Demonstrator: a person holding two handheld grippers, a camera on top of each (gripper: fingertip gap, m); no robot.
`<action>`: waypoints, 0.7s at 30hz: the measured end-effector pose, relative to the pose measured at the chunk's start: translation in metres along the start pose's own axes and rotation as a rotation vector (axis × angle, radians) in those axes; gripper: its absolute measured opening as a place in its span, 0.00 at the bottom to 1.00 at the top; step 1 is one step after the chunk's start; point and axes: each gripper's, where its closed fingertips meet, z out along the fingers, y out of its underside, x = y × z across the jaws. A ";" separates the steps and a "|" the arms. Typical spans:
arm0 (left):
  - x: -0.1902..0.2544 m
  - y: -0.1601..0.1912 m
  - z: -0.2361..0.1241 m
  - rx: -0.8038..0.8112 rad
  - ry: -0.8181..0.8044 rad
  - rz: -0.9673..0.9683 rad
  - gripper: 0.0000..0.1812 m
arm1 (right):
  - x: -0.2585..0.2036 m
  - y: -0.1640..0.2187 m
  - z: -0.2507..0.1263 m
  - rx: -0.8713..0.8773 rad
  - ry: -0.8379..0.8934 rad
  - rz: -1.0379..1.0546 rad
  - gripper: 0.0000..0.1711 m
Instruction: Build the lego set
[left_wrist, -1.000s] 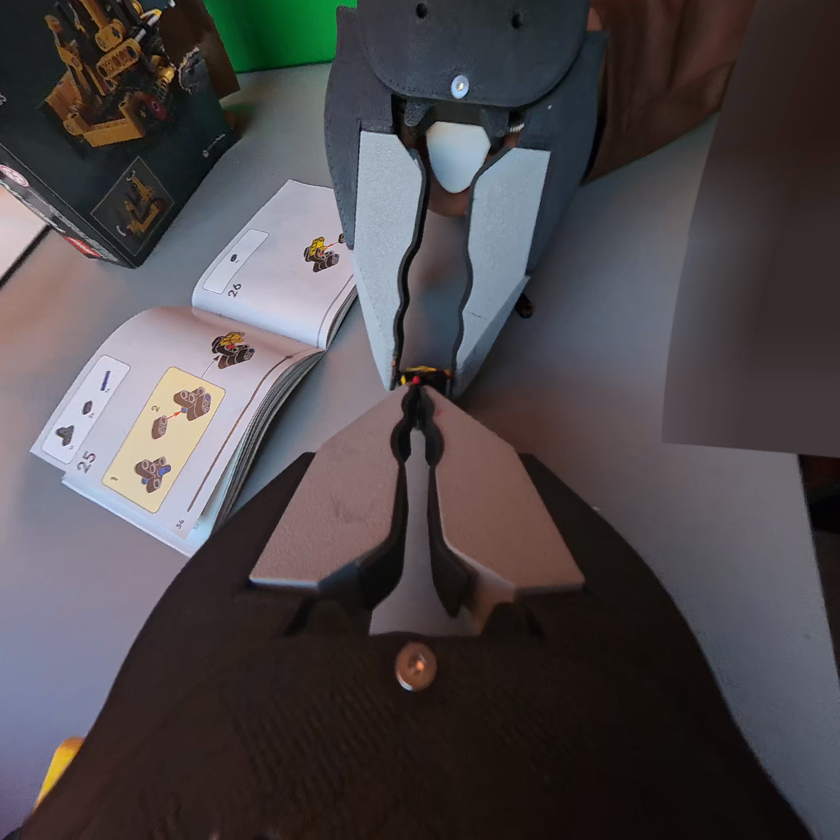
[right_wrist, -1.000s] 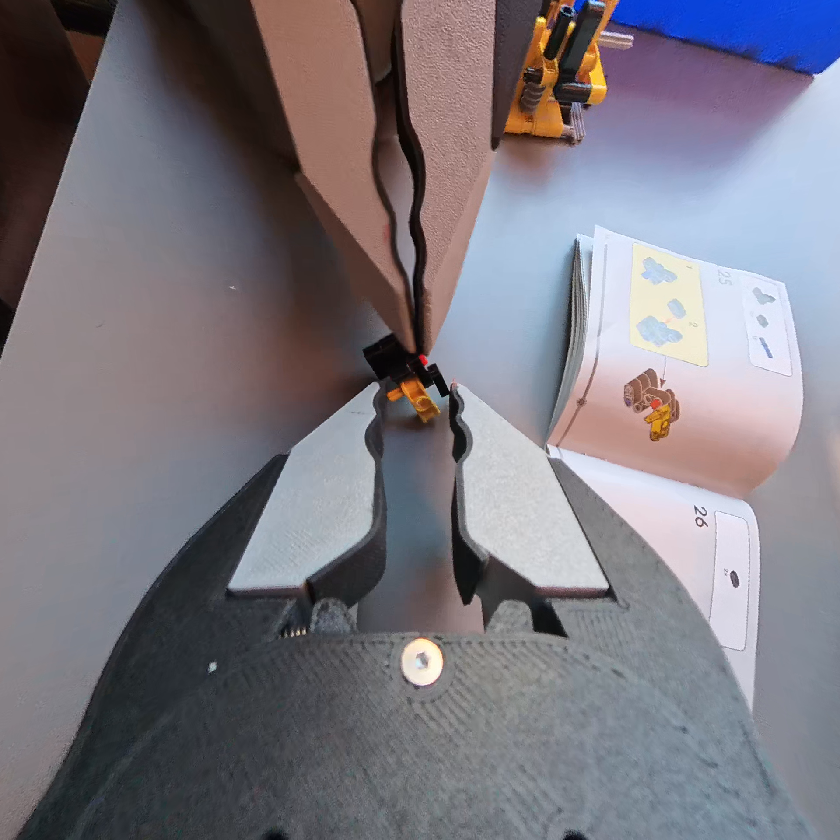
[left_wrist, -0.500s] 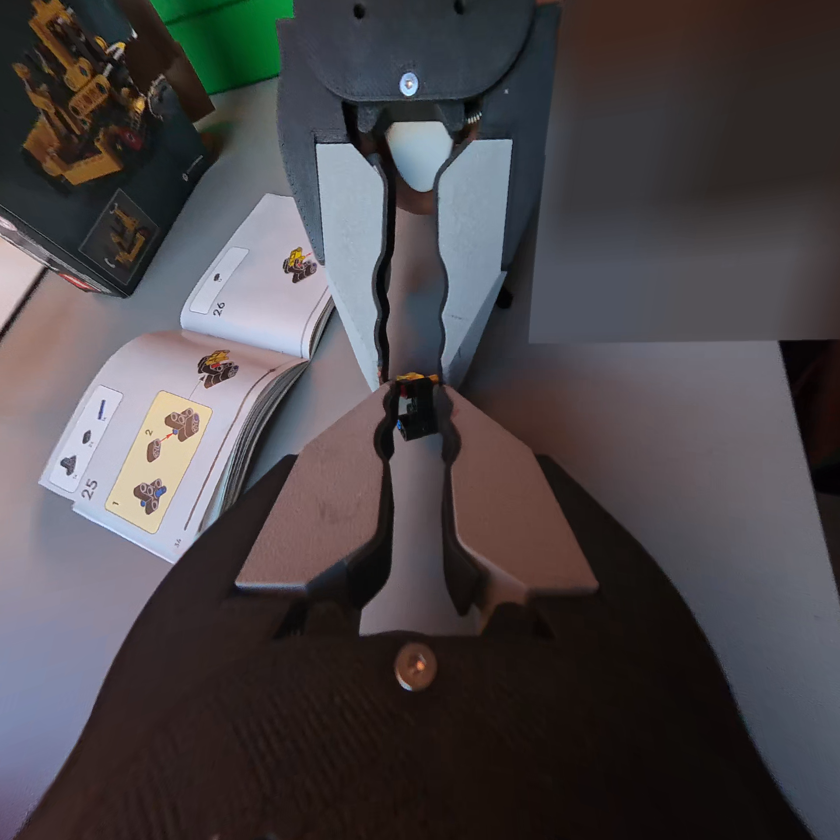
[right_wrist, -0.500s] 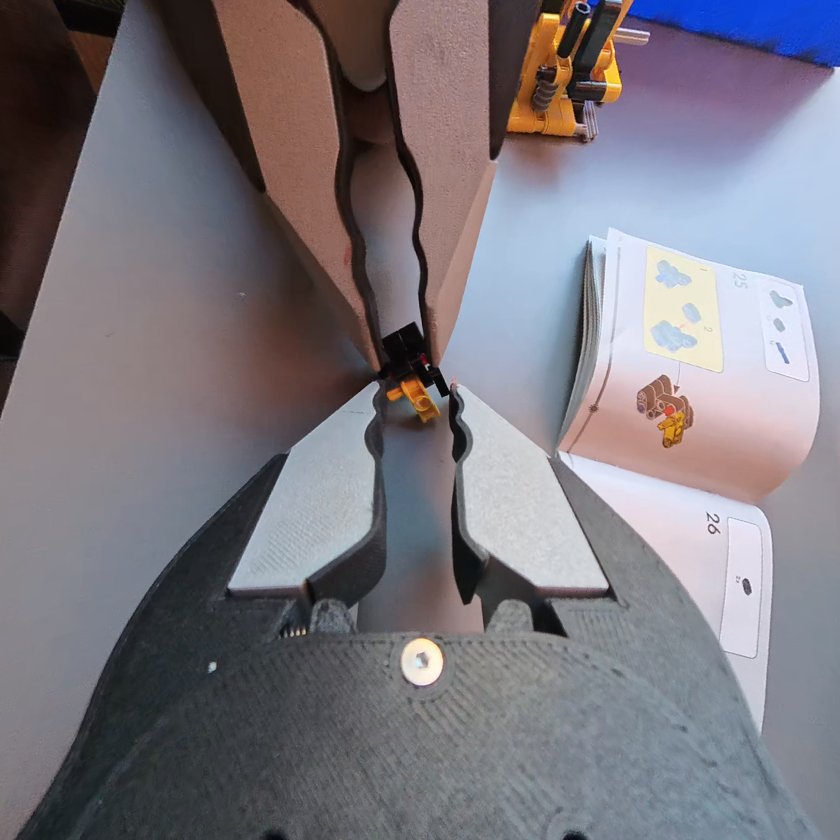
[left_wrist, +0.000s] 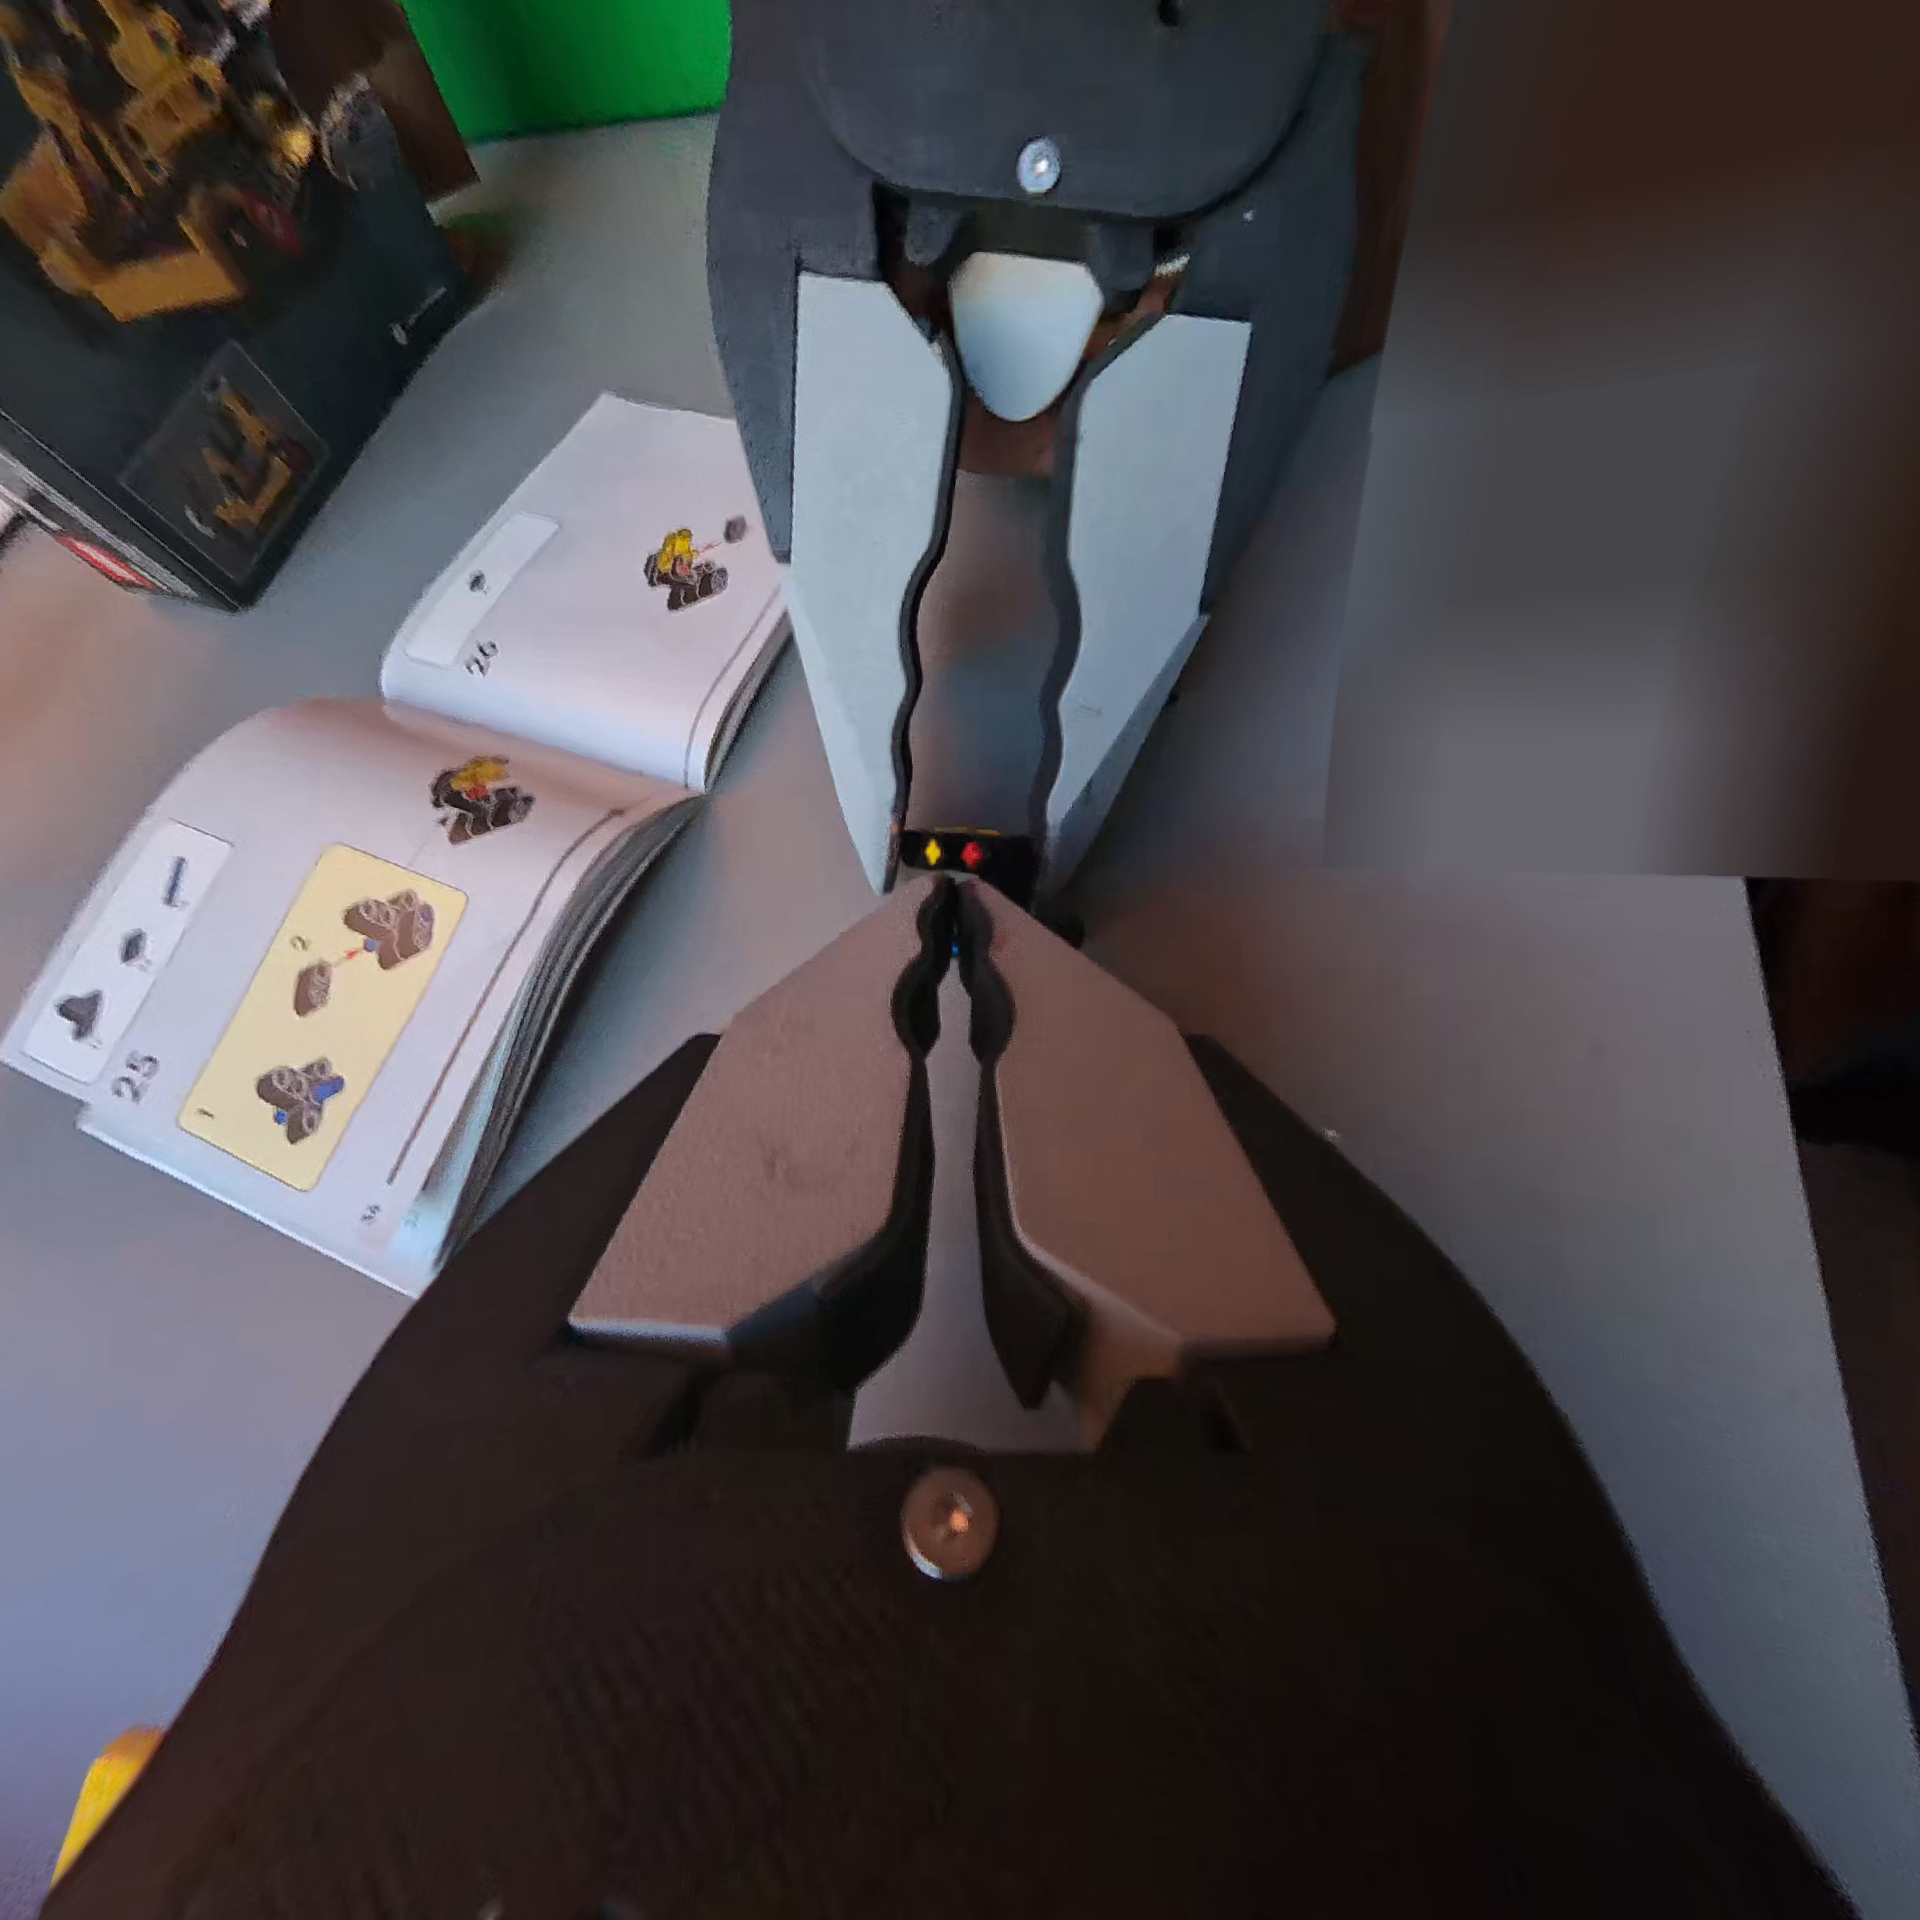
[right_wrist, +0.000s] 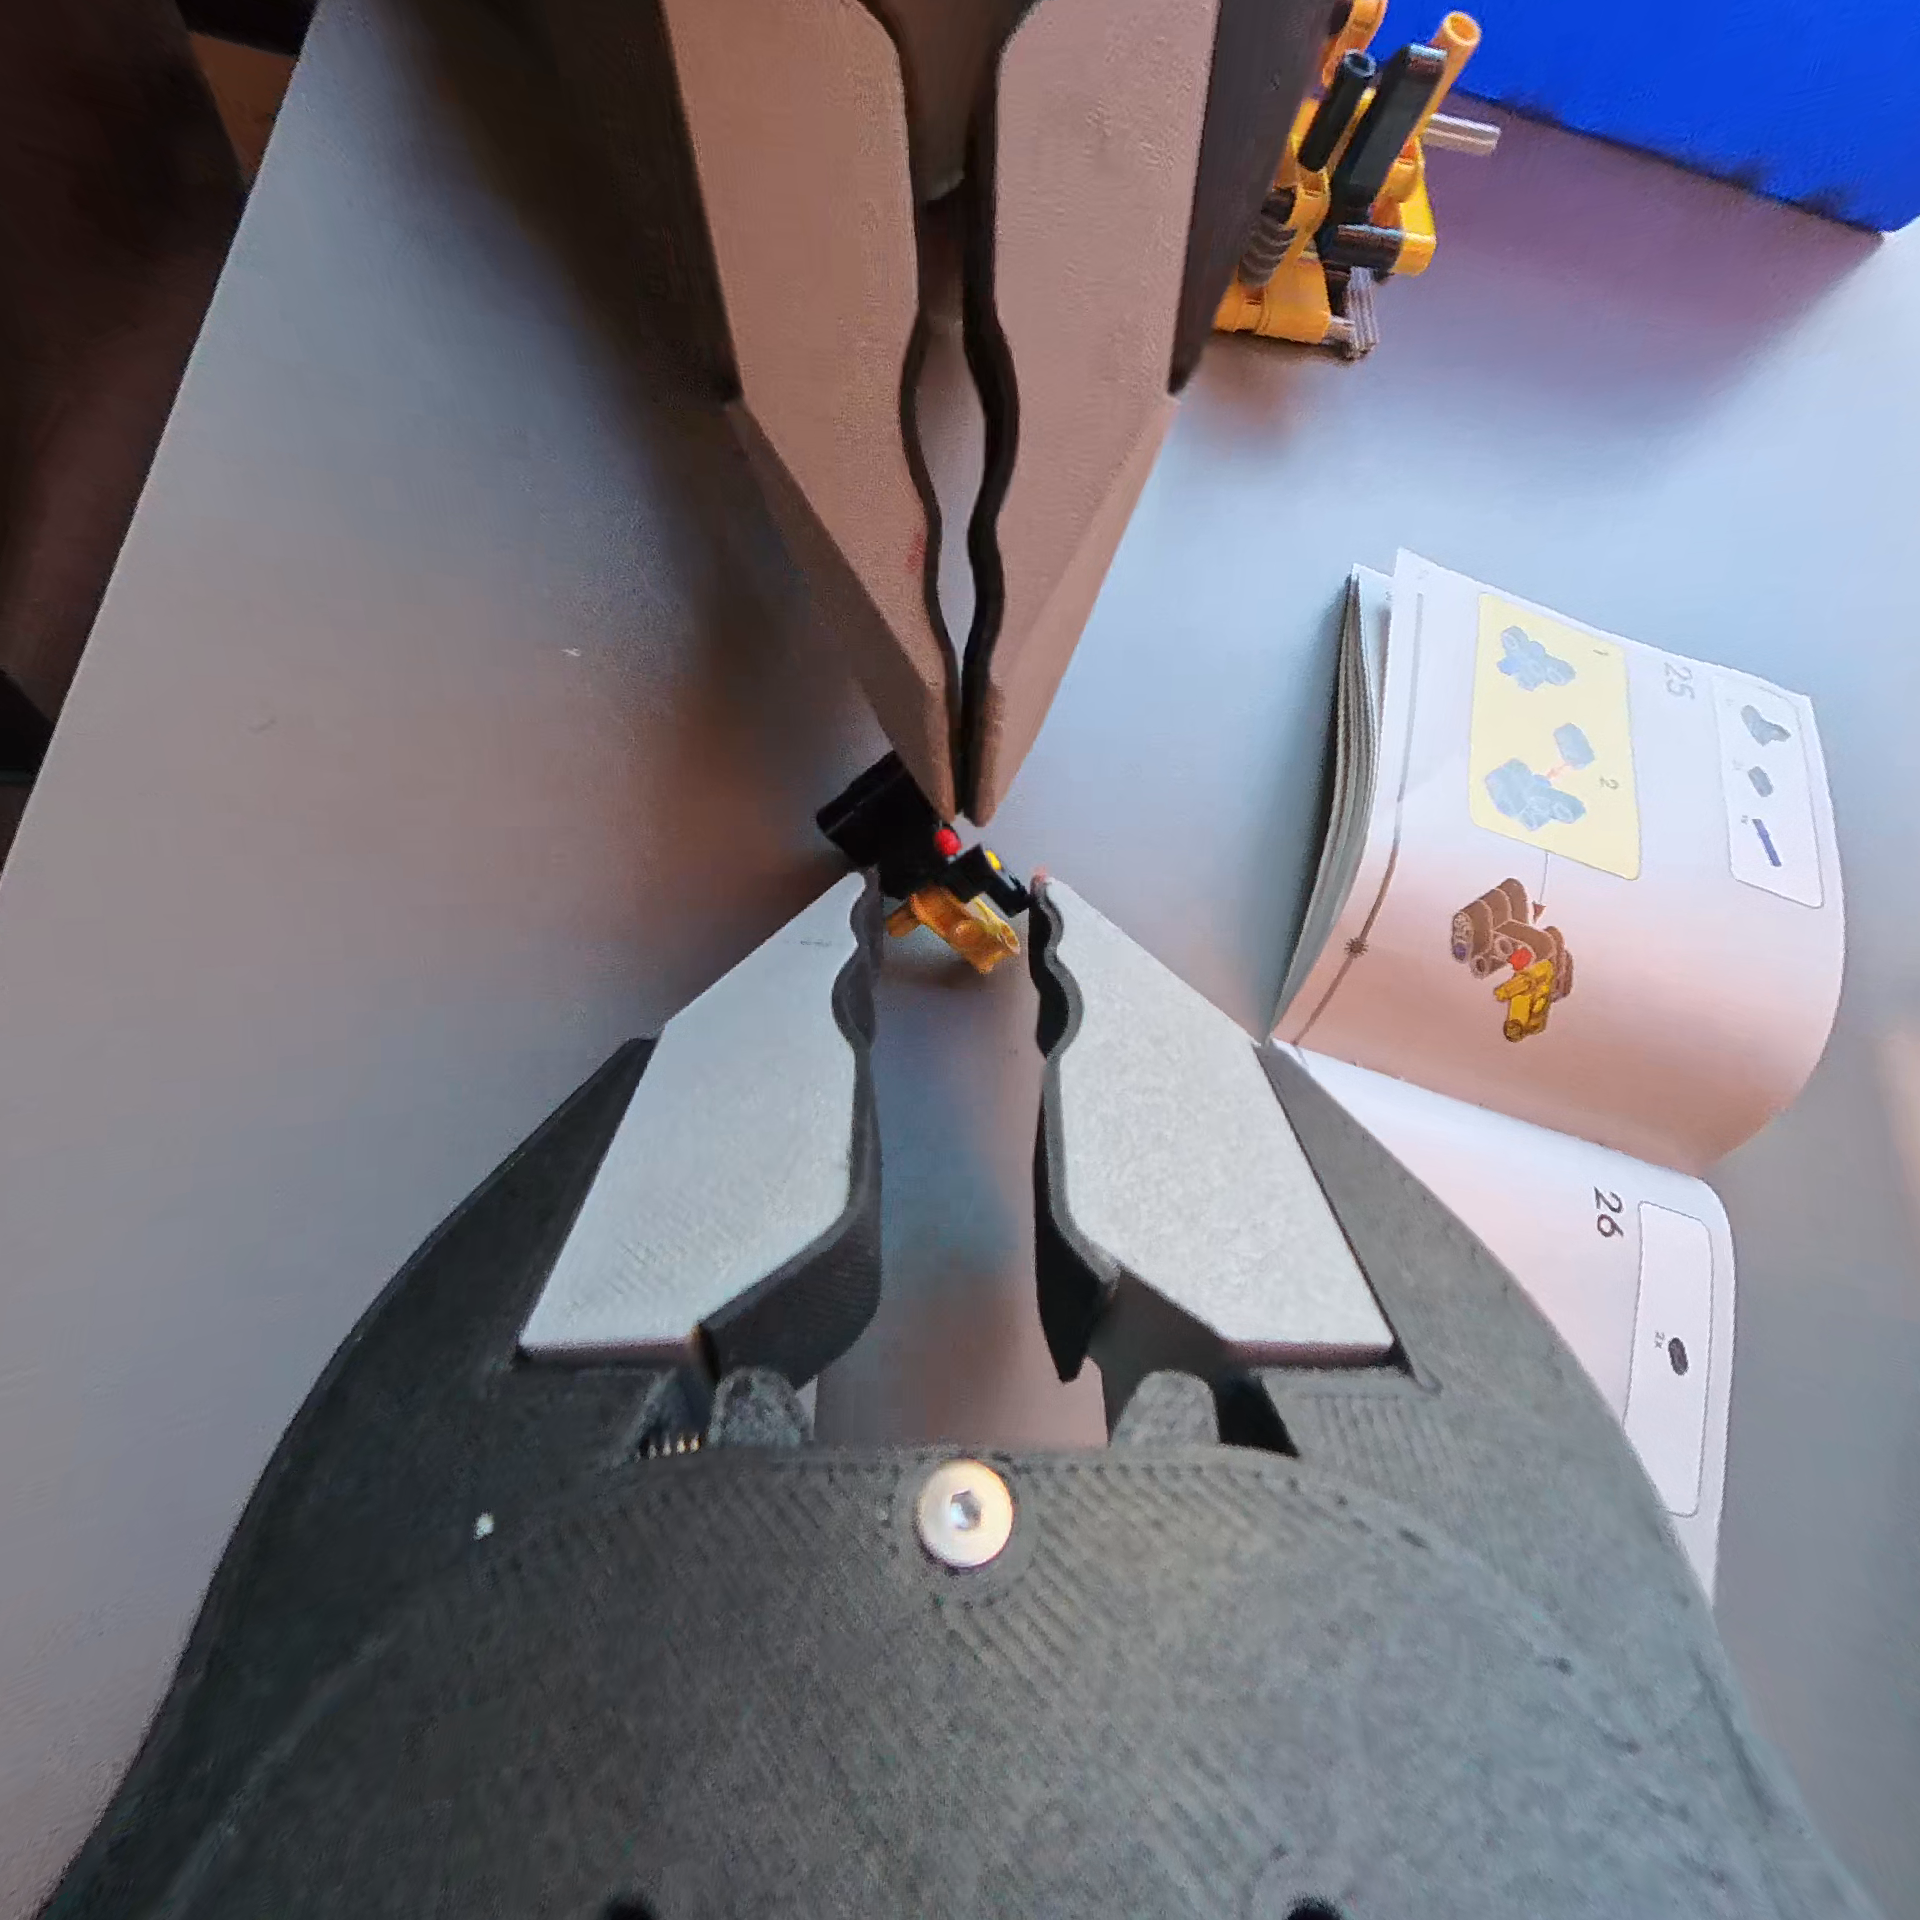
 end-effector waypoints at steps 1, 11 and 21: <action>0.000 -0.001 0.000 0.005 0.010 -0.011 0.00 | 0.000 -0.001 0.001 0.001 0.004 0.001 0.14; 0.008 0.002 0.001 -0.007 0.052 0.014 0.05 | 0.005 0.002 0.000 -0.017 0.003 0.060 0.14; 0.005 0.008 0.004 -0.052 0.061 -0.044 0.03 | 0.001 0.002 -0.003 -0.007 0.020 -0.036 0.13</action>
